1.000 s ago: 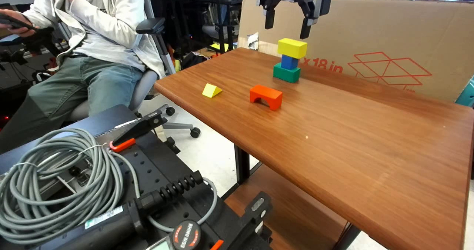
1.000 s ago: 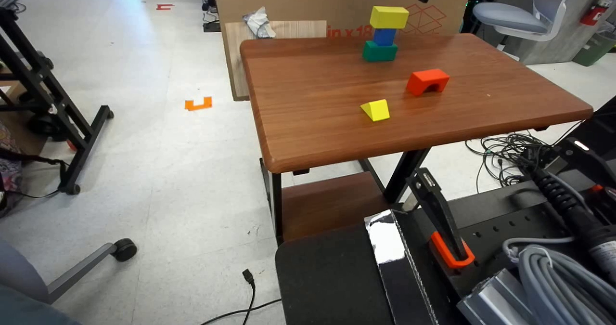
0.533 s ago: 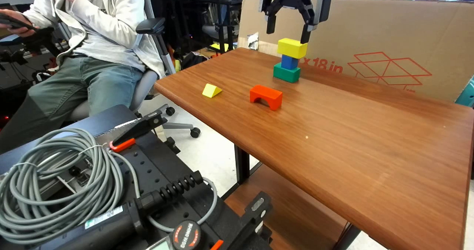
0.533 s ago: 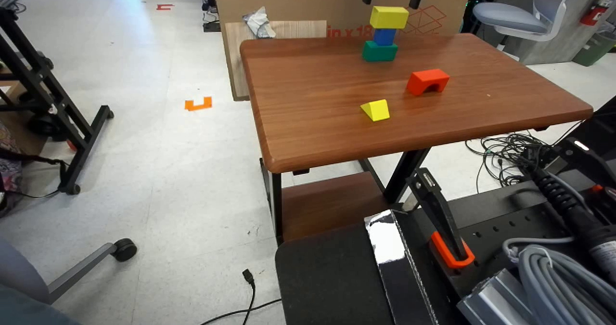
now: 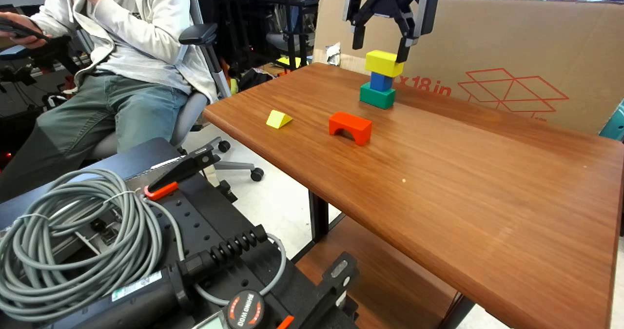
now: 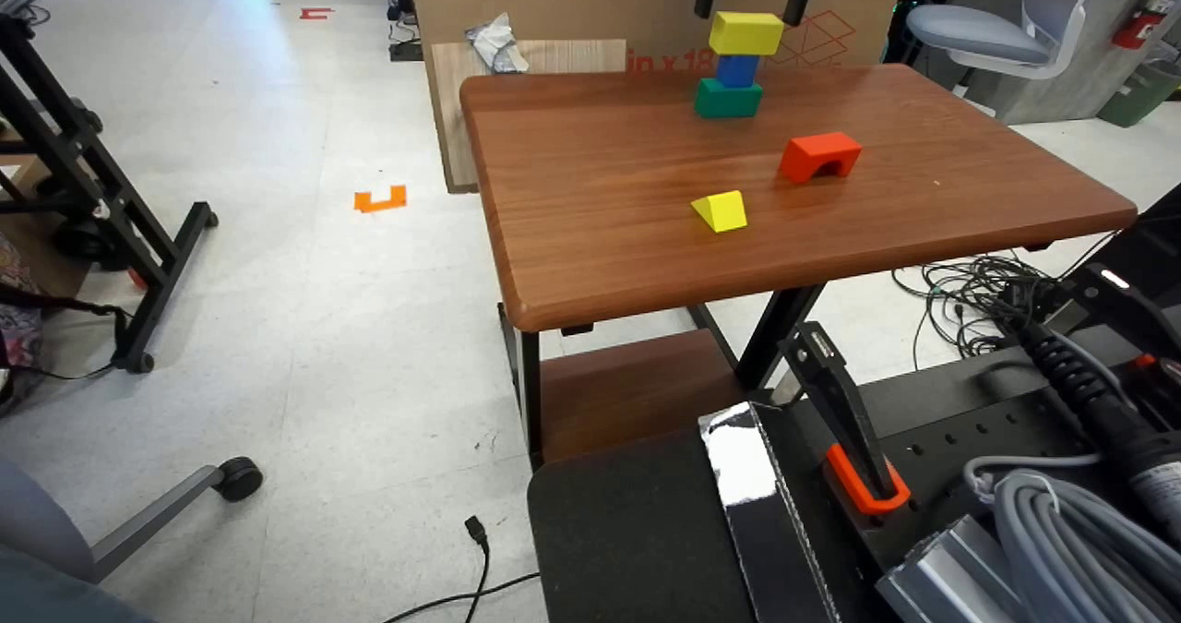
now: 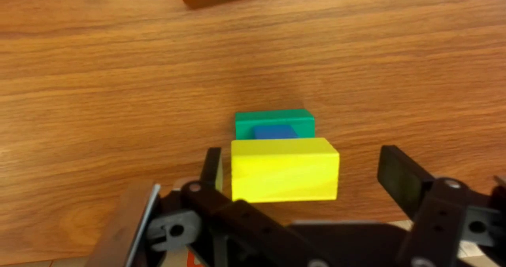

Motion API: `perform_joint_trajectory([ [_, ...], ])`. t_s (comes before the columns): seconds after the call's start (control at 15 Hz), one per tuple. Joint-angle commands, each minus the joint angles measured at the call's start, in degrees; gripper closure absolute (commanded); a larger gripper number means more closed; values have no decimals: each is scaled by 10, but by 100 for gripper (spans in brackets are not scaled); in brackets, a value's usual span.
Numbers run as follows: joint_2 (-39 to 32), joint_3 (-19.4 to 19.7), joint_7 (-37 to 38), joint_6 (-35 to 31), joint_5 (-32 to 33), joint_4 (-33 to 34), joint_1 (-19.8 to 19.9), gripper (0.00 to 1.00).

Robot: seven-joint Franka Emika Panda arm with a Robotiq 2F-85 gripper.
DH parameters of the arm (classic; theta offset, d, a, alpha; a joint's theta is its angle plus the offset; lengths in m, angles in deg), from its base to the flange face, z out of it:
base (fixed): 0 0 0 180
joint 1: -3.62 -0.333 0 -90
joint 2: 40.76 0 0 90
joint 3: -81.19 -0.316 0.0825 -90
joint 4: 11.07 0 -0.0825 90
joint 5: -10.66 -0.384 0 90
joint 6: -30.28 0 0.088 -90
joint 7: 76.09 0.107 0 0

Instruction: Stack up the blocks in opposite order

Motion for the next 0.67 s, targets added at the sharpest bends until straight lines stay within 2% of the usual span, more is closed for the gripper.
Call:
perform_joint_trajectory([
  [0.0, -13, 8, 15, 29, 11, 28, -7, 0],
  [0.13, -17, 10, 19, 35, 13, 33, -7, 0],
  [0.2, -18, 11, 19, 37, 13, 34, -7, 25],
  [0.27, -18, 11, 20, 38, 14, 35, -8, 28],
  [0.53, -19, 15, 24, 36, 18, 35, -9, 58],
  [0.6, -18, 15, 25, 36, 18, 36, -8, 59],
])
